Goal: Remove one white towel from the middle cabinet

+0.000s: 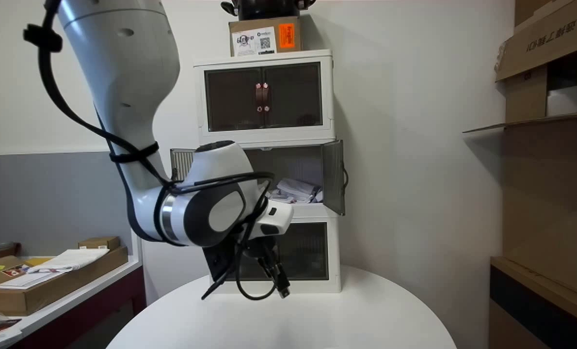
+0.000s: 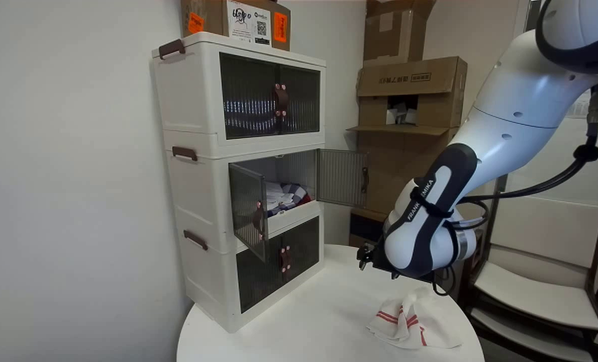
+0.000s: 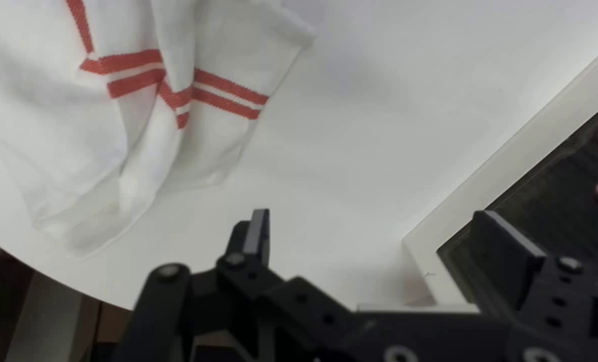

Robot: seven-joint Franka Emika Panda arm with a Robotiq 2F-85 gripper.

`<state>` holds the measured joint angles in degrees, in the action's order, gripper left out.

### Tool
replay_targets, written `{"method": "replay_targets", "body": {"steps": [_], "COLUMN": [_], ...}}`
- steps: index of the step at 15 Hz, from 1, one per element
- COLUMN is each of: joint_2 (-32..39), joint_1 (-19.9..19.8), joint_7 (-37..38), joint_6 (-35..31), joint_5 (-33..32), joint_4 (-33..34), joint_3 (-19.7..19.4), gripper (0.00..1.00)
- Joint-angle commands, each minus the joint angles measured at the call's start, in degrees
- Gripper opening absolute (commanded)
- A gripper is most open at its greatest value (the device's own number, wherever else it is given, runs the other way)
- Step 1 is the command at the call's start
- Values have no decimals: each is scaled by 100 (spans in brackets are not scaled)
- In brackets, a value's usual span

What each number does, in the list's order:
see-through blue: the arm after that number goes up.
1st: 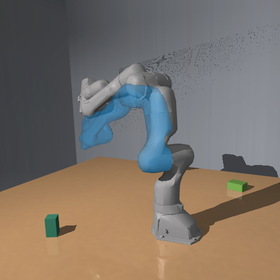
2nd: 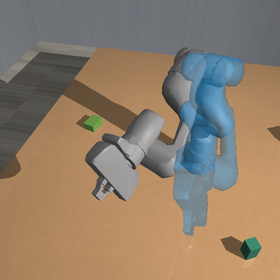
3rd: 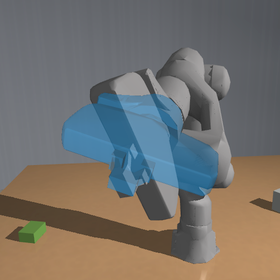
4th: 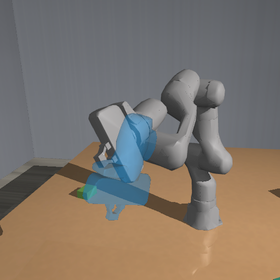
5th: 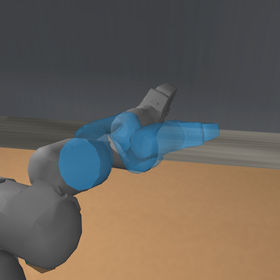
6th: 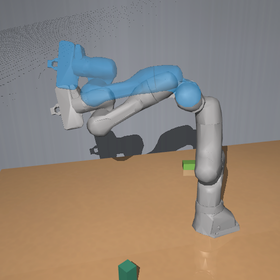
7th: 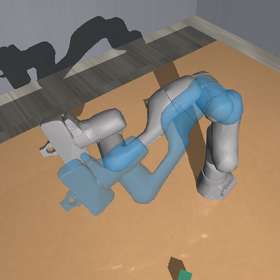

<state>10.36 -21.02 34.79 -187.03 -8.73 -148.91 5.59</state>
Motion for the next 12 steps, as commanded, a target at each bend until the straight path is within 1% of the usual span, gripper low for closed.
{"method": "replay_targets", "body": {"steps": [1,3,4,6,9,11,12], "joint_2": [-314,-263,-247,-247,-260,-99,33], "joint_1": [-923,-1477,-1741,-2288,-3175,-3813,-4175], "joint_7": [-404,-1063,-1467,-2305,-3537,-4377,-4796], "joint_6": [695,925,1073,1495,2079,1977,1836], "joint_5": [-261,27,156,296,294,424,671], "joint_4": [85,241,326,540,914,1193,1350], "joint_3": [1395,2232,2576,3078,3714,4285,4697], "gripper": [100,100,100,100,100,100,100]}}
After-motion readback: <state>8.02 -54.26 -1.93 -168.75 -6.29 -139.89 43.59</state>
